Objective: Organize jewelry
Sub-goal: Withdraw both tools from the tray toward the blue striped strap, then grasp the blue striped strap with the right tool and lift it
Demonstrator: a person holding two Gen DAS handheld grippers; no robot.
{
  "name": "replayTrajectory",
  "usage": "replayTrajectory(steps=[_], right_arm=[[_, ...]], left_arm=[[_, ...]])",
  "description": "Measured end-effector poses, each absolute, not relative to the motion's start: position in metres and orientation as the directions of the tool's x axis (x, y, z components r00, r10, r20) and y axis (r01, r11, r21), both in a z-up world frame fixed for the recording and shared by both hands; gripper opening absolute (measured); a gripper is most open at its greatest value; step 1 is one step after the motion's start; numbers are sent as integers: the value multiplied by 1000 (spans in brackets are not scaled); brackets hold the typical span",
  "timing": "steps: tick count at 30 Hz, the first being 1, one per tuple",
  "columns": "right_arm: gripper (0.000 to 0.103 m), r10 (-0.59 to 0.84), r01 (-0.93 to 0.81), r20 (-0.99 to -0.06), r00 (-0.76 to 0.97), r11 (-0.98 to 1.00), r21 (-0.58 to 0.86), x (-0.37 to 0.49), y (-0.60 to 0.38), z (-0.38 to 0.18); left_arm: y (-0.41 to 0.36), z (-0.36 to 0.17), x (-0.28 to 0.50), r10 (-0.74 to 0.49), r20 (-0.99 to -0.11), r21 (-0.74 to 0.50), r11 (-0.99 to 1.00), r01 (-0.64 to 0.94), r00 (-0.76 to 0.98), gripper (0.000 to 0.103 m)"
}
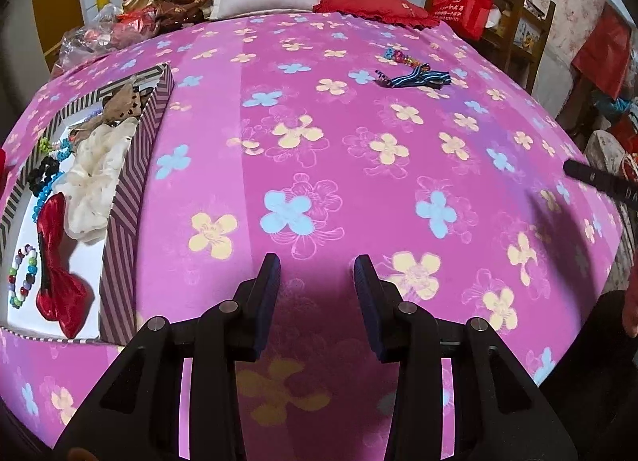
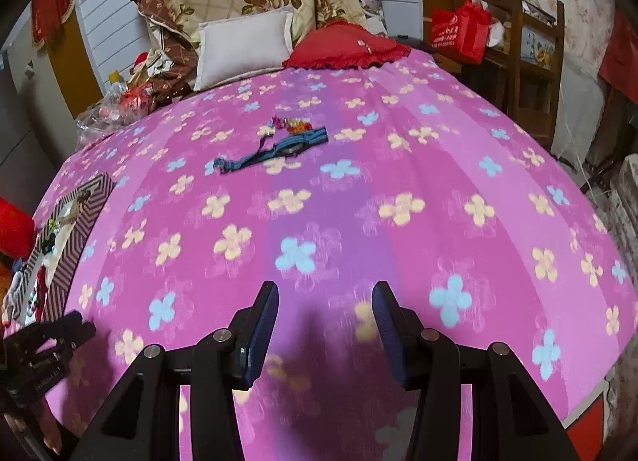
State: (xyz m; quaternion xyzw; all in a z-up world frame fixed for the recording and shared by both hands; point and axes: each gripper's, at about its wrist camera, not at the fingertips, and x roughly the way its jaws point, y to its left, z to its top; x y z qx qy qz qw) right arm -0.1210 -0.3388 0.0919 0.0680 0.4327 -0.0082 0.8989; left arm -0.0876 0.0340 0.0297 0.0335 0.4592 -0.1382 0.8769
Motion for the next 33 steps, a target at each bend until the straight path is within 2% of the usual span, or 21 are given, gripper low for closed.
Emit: replayTrajectory(steps=[7, 14, 18, 27, 33], right_arm=[[47, 27, 90, -781, 624, 990, 106, -86, -329, 95], [47, -38, 112, -791, 611, 993, 38, -43, -338, 106], [47, -26, 151, -807, 590, 985, 78, -2, -351, 105], [47, 104, 203, -855, 508, 950, 237, 109, -338, 70], [46, 69, 184, -884, 461, 968, 172, 147, -308, 49]], left_arm=[[20, 29, -52, -221, -820, -70, 954, 291, 528, 38], [25, 24, -35, -219, -803, -68, 958, 280, 554, 38], [35, 18, -30, -229, -816, -88, 957, 277, 531, 38], [48, 16, -22, -253, -818, -125, 955, 270, 516, 38], [50, 16, -21, -271, -816, -144, 951, 274, 510, 38]])
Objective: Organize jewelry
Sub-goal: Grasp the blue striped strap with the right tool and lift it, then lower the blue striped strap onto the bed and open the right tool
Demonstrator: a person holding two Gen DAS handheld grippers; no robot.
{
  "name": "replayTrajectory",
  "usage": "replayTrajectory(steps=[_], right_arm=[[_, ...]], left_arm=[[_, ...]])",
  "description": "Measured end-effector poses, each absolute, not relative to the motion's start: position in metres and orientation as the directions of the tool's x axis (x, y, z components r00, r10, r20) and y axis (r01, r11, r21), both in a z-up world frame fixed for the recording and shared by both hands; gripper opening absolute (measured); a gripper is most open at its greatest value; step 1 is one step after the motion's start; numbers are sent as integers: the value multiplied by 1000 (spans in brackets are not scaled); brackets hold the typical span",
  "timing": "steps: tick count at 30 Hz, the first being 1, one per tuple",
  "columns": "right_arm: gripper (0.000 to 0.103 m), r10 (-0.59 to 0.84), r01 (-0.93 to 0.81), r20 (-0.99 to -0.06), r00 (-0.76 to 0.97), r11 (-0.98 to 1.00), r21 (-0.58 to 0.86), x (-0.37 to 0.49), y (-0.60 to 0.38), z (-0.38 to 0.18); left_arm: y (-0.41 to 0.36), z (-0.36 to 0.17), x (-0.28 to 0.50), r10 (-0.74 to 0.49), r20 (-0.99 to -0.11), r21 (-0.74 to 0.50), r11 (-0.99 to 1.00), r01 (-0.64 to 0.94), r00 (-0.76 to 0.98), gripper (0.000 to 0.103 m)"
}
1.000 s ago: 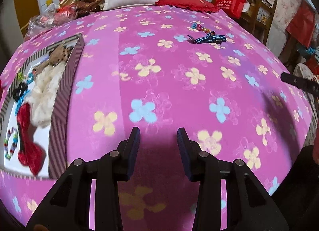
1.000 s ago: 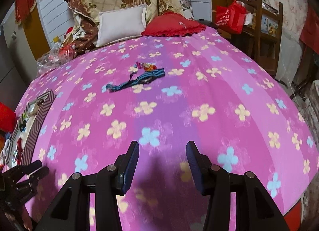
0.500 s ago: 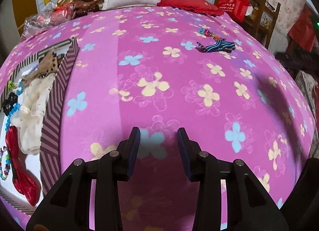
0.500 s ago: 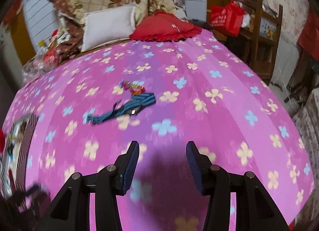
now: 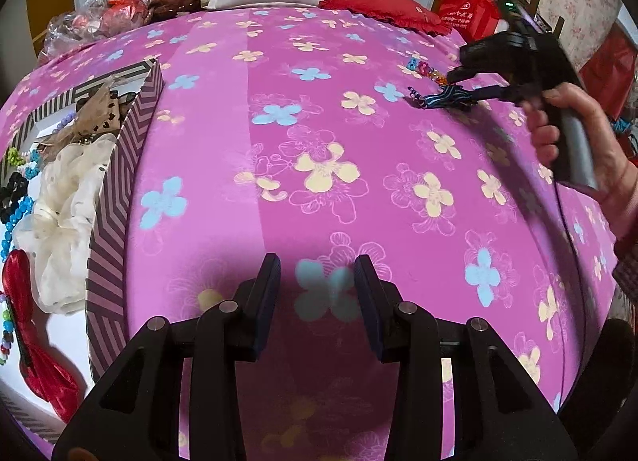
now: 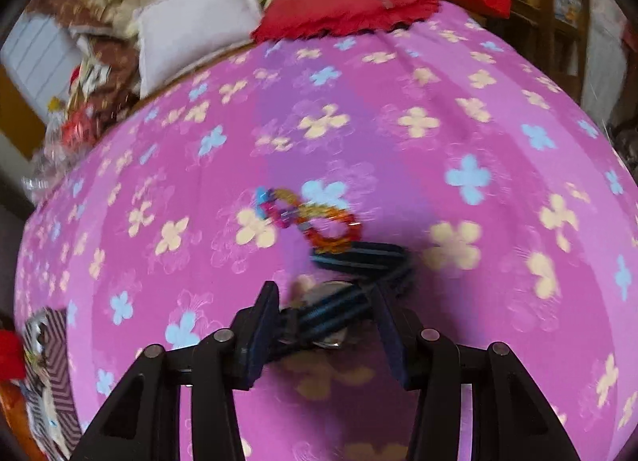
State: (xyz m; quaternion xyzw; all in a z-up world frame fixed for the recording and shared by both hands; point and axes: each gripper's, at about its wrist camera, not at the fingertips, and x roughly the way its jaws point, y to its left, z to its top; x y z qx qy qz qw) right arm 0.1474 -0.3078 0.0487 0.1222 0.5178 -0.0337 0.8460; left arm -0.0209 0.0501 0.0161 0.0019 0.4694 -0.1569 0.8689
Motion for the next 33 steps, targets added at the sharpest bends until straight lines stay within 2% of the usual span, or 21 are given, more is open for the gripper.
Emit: replayTrajectory(steps=[5, 10, 13, 14, 15, 17, 22, 28, 33], right_arm=[[38, 177, -6, -882, 437, 981, 194, 131, -265, 48], [38, 373, -212, -881, 292, 923, 320, 81, -217, 40], [38, 413, -295, -864, 288, 897, 330, 50, -213, 55], [39, 392, -292, -860, 325, 907, 303, 46, -219, 64], [44, 357, -267, -859, 367, 925, 271, 47, -228, 71], [49, 221, -150, -856, 467, 974, 169, 58, -256, 83], [49, 55, 77, -879, 474, 992, 103, 110, -311, 68], [49, 20, 219, -900, 435, 967, 127, 151, -337, 42], [35, 80, 197, -893, 442, 963, 184, 159, -329, 41]], left_arm=[[50, 16, -22, -268, -815, -139, 951, 276, 514, 38], [48, 16, -25, -257, -816, -127, 954, 273, 518, 38], [48, 17, -28, -269, -817, -140, 951, 277, 510, 38], [48, 18, -29, -272, -816, -142, 950, 280, 511, 38], [47, 19, -30, -274, -813, -141, 949, 283, 513, 38], [46, 21, -32, -276, -809, -138, 947, 289, 519, 38], [42, 22, -35, -276, -806, -125, 944, 305, 524, 38], [40, 16, -33, -276, -817, -126, 942, 310, 506, 38], [39, 15, -33, -276, -814, -122, 941, 314, 511, 38]])
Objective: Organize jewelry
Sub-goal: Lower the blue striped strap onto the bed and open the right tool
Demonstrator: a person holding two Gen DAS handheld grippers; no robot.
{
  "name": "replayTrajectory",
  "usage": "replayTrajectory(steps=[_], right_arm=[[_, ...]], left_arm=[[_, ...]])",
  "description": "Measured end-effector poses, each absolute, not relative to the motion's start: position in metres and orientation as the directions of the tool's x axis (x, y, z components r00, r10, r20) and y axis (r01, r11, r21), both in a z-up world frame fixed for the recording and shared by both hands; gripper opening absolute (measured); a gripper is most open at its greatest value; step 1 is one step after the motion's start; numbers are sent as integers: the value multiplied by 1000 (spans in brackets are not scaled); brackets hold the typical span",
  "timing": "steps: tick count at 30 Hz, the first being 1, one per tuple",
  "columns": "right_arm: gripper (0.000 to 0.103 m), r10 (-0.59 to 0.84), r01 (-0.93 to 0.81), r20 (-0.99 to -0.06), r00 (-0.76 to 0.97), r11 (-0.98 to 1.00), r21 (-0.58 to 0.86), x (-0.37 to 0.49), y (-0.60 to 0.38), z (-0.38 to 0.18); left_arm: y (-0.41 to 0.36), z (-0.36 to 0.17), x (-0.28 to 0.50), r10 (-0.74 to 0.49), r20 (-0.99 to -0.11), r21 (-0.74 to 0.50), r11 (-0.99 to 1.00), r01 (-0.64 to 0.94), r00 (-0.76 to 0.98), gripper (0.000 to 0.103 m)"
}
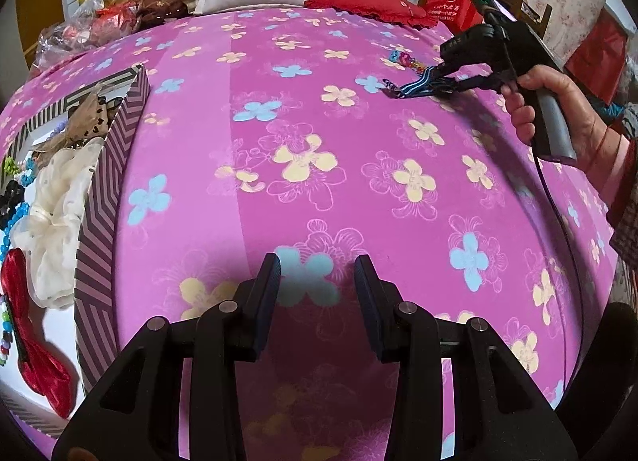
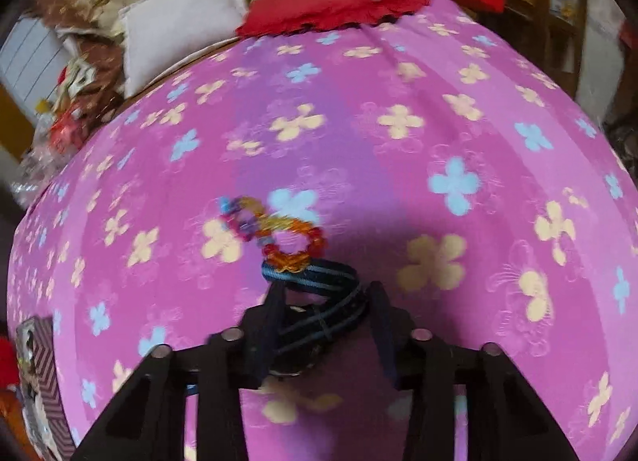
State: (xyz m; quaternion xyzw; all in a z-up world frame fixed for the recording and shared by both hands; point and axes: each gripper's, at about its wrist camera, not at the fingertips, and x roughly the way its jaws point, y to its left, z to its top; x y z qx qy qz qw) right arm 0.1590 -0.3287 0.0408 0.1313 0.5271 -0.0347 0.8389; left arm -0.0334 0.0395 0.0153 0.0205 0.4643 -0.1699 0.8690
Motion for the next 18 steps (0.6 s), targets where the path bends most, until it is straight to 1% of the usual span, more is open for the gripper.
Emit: replayTrajectory(steps=[3, 5, 8, 9, 10, 11, 12, 14, 15, 16, 18], right_arm=[[35, 155, 95, -893, 423, 972, 214, 149, -300, 40], [35, 233, 7, -891, 390, 967, 256, 140, -276, 39], [35, 365, -158, -887, 285, 930, 332, 120, -240, 38], [35, 378, -199, -888, 261, 922, 334, 114, -232, 39], [35, 373, -249, -890, 261, 917, 312, 107, -225, 46], [36, 353, -263, -889, 291, 923, 280, 104, -226, 53], [45, 324, -250, -887, 329, 936, 249, 104, -230, 60], [56, 214, -171, -875, 434, 973, 153, 111, -246, 71], [60, 146, -118, -865, 479, 988, 102, 118, -256, 75], [60, 80, -63, -859, 506, 996, 56, 129, -266, 76], [60, 36, -7, -871, 490, 999, 37, 150, -281, 69]], left_arm=[[39, 15, -34, -275, -814, -121, 942, 312, 512, 38], [39, 15, -34, -271, -813, -117, 943, 311, 516, 38], [36, 15, -37, -270, -814, -111, 942, 318, 515, 39], [36, 15, -38, -272, -814, -112, 941, 320, 513, 39], [36, 15, -38, -275, -815, -114, 939, 324, 510, 39], [36, 15, -39, -278, -815, -116, 938, 327, 508, 39], [35, 16, -39, -282, -816, -119, 936, 330, 504, 39], [35, 16, -40, -291, -817, -129, 934, 334, 497, 39], [34, 16, -41, -294, -817, -131, 932, 337, 495, 39], [34, 16, -42, -296, -817, -131, 931, 341, 495, 39], [32, 16, -43, -301, -816, -131, 928, 350, 494, 39]])
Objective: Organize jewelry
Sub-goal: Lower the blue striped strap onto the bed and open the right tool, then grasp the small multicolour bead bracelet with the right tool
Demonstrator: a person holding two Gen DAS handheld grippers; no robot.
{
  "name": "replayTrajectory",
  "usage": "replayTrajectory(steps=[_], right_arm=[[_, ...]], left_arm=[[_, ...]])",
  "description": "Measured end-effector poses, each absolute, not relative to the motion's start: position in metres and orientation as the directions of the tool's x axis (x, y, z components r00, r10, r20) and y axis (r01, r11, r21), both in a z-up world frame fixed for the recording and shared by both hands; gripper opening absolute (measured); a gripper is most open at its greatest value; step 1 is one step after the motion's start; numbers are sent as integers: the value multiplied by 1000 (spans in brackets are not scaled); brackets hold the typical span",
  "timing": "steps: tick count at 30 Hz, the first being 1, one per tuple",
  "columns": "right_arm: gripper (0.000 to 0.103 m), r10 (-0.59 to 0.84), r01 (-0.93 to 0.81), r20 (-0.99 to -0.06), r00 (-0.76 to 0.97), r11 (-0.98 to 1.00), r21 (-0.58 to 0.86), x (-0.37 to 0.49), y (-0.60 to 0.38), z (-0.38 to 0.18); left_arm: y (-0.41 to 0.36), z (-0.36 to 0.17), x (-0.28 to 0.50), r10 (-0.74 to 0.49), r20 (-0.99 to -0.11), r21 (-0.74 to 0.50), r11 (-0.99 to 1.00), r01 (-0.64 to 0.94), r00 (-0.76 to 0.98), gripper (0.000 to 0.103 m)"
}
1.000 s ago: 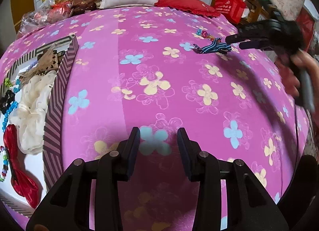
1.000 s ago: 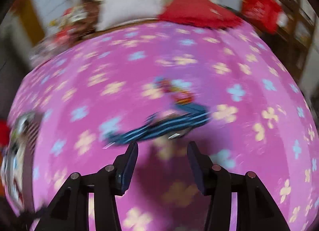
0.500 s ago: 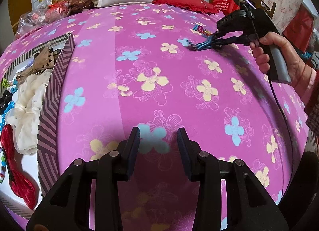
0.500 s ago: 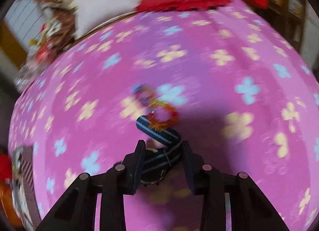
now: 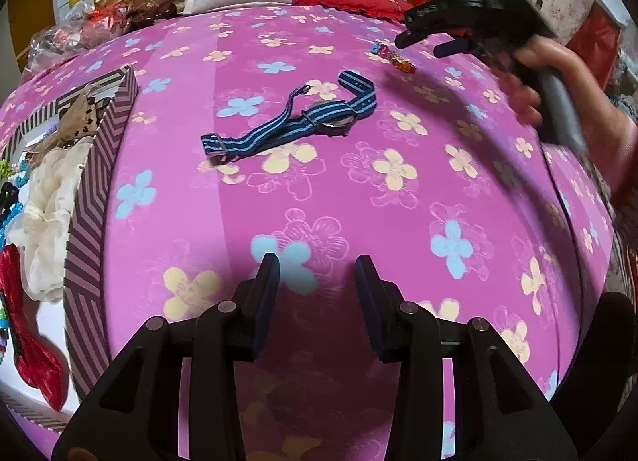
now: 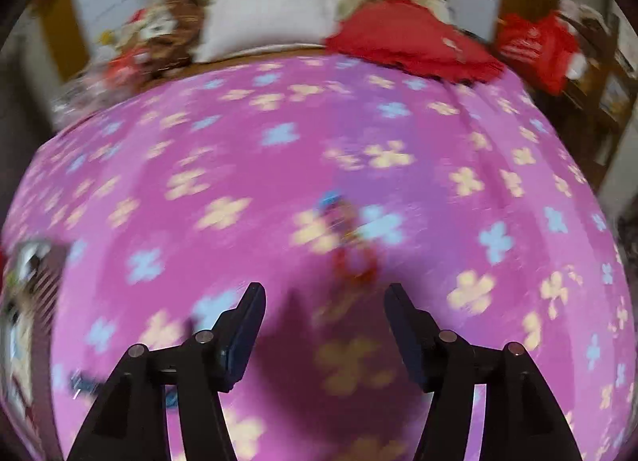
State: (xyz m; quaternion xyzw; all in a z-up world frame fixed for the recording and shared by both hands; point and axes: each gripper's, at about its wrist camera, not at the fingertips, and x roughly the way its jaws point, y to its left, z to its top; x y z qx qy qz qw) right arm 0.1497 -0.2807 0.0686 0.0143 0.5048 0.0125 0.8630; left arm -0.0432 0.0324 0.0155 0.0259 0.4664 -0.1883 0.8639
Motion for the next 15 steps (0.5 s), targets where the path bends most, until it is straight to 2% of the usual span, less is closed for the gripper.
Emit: replayTrajectory(steps=[8, 10, 13, 14, 15], right_arm=[[60, -33, 58, -899, 437, 998, -8, 203, -293, 33], [56, -32, 67, -895, 445, 998, -2, 203, -293, 29], [33, -26, 78, -890, 456, 997, 11, 199, -289, 29], [21, -26, 77, -892, 452, 997, 10, 196, -288, 30], [16, -23, 74, -896, 443, 997, 11, 190, -287, 31]], left_arm=[[26, 15, -49, -327, -809, -127, 908, 398, 488, 39], [26, 15, -49, -330, -807, -127, 907, 401, 490, 39], [27, 15, -49, -332, -806, -131, 908, 398, 491, 39], [27, 15, -49, -329, -806, -129, 908, 398, 491, 39], [27, 15, -50, -326, -807, -126, 910, 395, 493, 39]])
